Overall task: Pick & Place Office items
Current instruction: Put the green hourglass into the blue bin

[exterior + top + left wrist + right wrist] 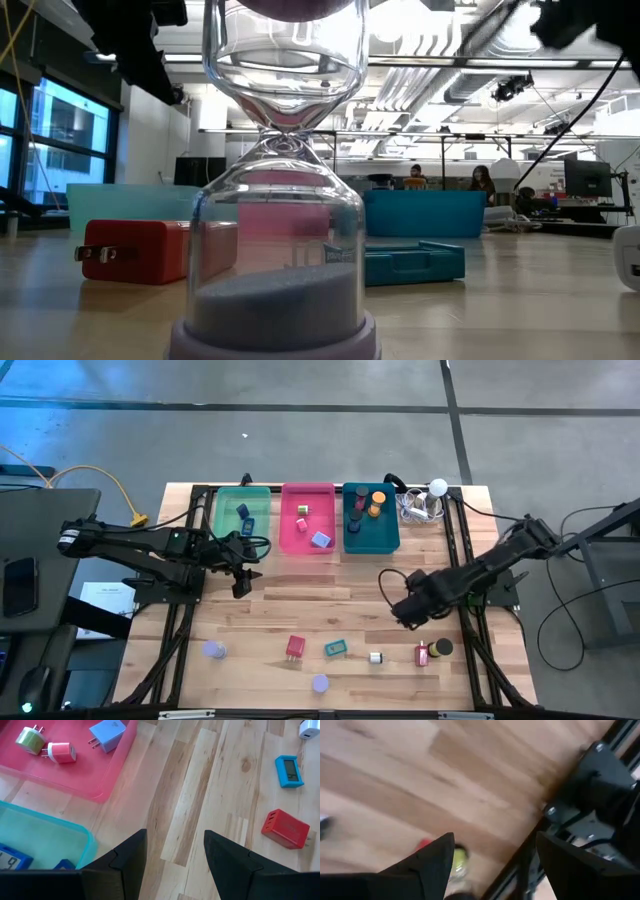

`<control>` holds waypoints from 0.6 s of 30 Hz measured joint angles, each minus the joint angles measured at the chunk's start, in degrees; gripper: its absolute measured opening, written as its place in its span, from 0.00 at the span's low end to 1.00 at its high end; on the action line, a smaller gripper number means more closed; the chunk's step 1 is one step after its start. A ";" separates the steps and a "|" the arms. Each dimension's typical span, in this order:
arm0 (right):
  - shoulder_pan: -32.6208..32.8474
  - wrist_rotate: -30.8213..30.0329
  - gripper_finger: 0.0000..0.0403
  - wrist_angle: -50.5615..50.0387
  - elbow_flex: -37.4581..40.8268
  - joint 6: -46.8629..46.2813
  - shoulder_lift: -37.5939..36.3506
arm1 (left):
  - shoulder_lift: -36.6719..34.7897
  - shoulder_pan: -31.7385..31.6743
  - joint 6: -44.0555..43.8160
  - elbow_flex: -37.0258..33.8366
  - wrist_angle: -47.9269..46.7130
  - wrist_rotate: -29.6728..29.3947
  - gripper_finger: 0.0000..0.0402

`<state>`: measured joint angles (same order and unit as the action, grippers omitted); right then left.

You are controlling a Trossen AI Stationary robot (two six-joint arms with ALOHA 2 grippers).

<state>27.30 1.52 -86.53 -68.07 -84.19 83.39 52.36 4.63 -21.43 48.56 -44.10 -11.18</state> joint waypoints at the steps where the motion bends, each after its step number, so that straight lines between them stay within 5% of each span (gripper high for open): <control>1: 1.01 0.11 0.67 0.22 -0.96 -1.80 -0.81 | 0.00 -0.01 0.00 0.00 0.00 0.00 0.48; 13: 17.28 1.51 0.67 3.36 -2.64 -34.00 -5.79 | 0.04 0.00 -0.02 -0.02 0.00 0.00 0.48; 18: 22.00 -5.89 0.67 9.46 -2.64 -35.69 -4.86 | 0.04 0.01 -0.64 -0.02 0.02 0.36 0.48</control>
<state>49.30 -4.37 -77.07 -70.72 -119.87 78.53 52.40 4.64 -22.07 48.53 -44.08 -10.82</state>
